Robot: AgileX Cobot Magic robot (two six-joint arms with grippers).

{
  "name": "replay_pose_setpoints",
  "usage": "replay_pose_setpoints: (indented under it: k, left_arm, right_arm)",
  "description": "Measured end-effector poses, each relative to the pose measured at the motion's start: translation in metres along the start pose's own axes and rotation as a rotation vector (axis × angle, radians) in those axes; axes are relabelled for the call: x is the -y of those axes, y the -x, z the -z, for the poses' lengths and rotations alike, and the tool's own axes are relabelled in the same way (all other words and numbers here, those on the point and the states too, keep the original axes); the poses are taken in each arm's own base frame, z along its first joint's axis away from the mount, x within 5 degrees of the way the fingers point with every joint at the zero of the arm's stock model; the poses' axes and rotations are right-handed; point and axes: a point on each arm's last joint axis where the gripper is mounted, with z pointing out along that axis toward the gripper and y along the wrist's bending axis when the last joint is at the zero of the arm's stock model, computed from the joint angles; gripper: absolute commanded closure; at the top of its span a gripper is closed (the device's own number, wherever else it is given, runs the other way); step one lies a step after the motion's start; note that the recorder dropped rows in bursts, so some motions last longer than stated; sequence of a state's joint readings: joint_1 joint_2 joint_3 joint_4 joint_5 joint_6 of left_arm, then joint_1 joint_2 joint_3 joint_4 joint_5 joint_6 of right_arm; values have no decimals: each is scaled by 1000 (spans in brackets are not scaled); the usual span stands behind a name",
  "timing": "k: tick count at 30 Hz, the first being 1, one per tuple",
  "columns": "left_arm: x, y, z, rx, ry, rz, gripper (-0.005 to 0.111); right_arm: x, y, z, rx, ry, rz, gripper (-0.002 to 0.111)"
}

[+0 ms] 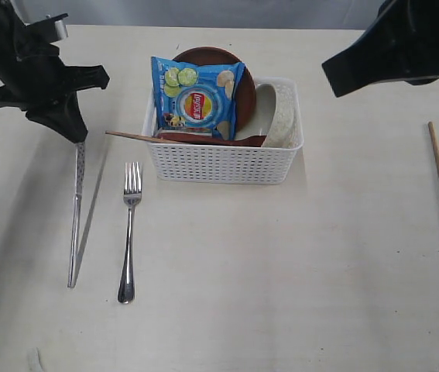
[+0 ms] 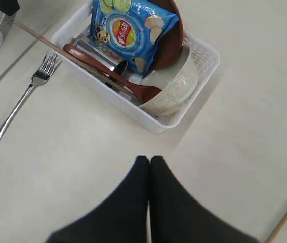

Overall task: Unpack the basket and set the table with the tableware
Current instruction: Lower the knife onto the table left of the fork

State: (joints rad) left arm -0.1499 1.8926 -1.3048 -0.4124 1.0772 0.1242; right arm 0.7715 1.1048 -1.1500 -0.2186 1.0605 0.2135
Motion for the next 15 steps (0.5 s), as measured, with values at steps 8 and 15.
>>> replay_pose_setpoints:
  k: [8, 15]
  left_arm:
    - [-5, 9, -22, -3, -31, 15, 107]
    - [2, 12, -37, 1, -33, -4, 107]
  right_arm:
    - [0, 1, 0, 6, 1, 0, 109]
    - [0, 1, 0, 6, 1, 0, 109]
